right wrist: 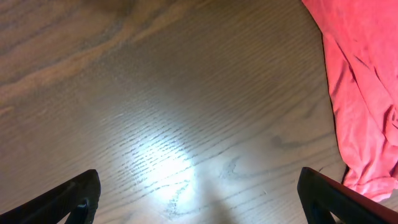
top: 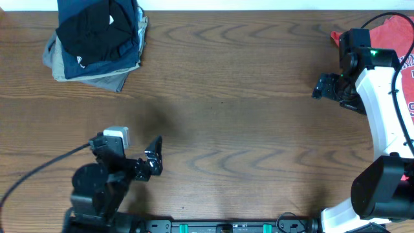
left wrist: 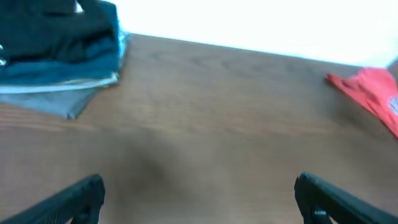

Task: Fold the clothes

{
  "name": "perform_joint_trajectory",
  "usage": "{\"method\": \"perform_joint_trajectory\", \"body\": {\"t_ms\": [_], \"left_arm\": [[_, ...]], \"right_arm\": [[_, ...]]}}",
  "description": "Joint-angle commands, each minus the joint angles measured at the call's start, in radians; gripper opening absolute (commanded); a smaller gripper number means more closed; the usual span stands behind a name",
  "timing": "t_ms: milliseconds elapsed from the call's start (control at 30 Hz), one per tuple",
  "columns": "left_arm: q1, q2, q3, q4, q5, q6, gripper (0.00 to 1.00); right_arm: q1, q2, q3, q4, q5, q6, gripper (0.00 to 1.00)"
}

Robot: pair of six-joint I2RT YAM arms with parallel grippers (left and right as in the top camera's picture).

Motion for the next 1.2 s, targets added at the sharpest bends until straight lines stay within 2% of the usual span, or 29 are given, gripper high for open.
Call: {"method": "perform_joint_trajectory", "body": {"t_ms": [0, 267, 400, 667, 867, 1167], "left_arm": [[0.061, -0.107, -0.163, 0.134, 0.004, 0.027, 0.98], [0.087, -0.243, -0.456, 0.559, 0.014, 0.039, 0.98], [0.115, -0.280, -0.556, 0.705, 0.014, 0.039, 0.98], [0.166, -0.323, -0.557, 0.636, -0.012, 0.050, 0.98], [0.171, -0.323, -0.557, 0.446, -0.013, 0.076, 0.98], [0.171, -0.320, -0.557, 0.453, -0.009, 0.076, 0.98]], "right_arm": [[-0.008, -0.003, 0.008, 0.001, 0.004, -0.009, 0.99], [-0.008, -0.003, 0.008, 0.001, 0.004, -0.009, 0.99], [-0.008, -0.003, 0.008, 0.001, 0.004, -0.009, 0.99], [-0.008, -0.003, 0.008, 0.001, 0.004, -0.009, 0.99], [-0.008, -0.003, 0.008, 0.001, 0.004, -0.009, 0.99], [-0.008, -0.003, 0.008, 0.001, 0.004, -0.009, 0.99]]}}
